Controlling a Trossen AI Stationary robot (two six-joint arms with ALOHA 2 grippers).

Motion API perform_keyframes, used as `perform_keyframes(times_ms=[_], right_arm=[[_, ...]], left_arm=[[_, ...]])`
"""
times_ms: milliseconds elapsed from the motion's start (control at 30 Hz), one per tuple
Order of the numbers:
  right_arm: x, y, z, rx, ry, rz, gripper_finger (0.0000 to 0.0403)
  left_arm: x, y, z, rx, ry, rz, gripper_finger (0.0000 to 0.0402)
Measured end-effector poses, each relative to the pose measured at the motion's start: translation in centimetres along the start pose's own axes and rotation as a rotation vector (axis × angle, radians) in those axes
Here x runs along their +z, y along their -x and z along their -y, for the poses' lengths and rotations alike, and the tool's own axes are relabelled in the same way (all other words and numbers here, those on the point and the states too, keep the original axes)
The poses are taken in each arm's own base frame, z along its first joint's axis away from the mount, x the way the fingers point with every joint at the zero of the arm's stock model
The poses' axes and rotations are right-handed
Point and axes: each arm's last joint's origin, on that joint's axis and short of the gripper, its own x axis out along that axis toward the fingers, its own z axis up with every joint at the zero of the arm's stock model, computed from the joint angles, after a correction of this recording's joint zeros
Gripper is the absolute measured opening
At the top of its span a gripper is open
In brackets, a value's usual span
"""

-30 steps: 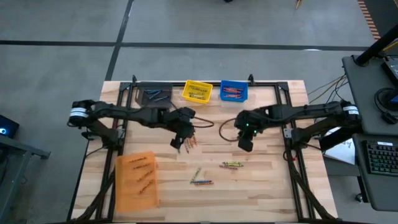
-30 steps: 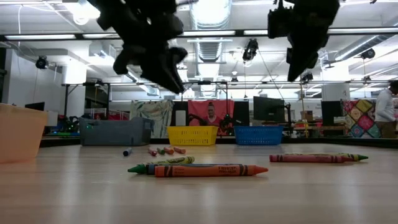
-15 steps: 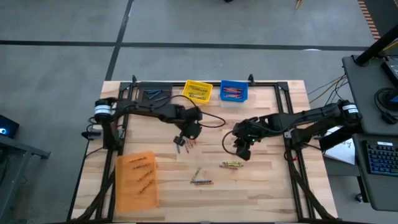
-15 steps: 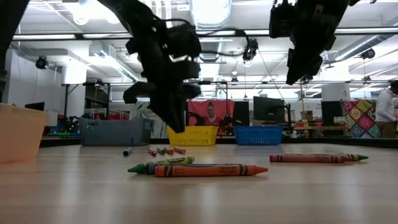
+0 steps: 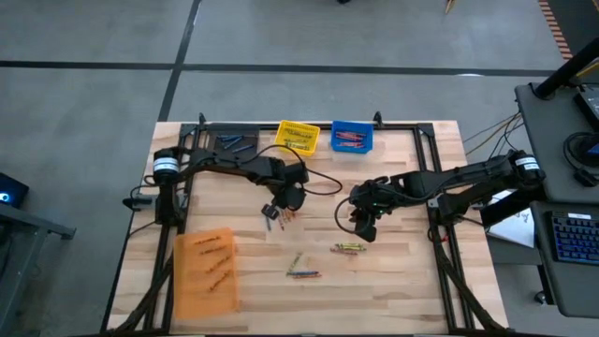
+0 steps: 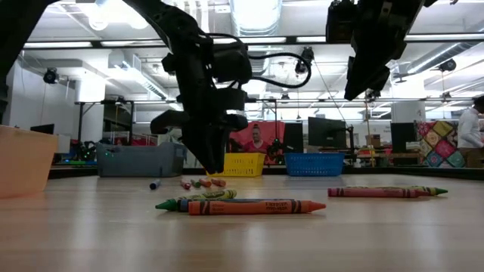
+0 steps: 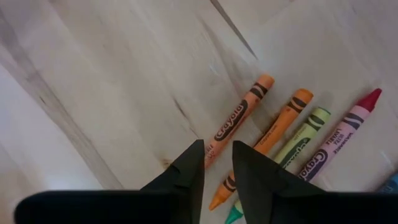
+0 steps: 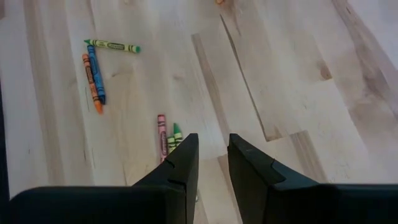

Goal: Sort crayons
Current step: Put the orange crayon into the orange bin

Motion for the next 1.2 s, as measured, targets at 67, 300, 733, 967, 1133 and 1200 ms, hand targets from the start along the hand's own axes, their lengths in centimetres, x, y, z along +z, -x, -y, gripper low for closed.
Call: perform_keyframes(times_ms=[67,300,733,967,1133,1200], right_arm=[[0.0,0.0,0.0,0.0,0.0,0.0,0.0079],[0.0,0.0,0.0,0.0,0.002,0.003,0.0074],[0.1,0.0,0.0,-0.001,0.002,0.006,0.0082],[0.1,0.0,0.0,-0.019,0.002,0.015,0.0084],[0.1,0.0,0.0,-0.019,0.002,0.015,0.0084],[0.1,0.0,0.0,-0.019,0.002,0.015,0.0084]], left_arm=[[0.0,0.0,0.0,0.001,-0.001,0.001,0.0078],[0.1,-0.1,-0.1,0.016,-0.004,0.016,0.0102],[-0.4,-0.7,0.2,0.013,-0.028,0.012,0.0103],[-0.4,-1.4,0.1,0.018,-0.023,0.017,0.0103],[-0.4,-2.1,0.0,0.01,-0.017,0.013,0.0103],[-0.5,-2.2,0.0,0.01,-0.017,0.012,0.0103]])
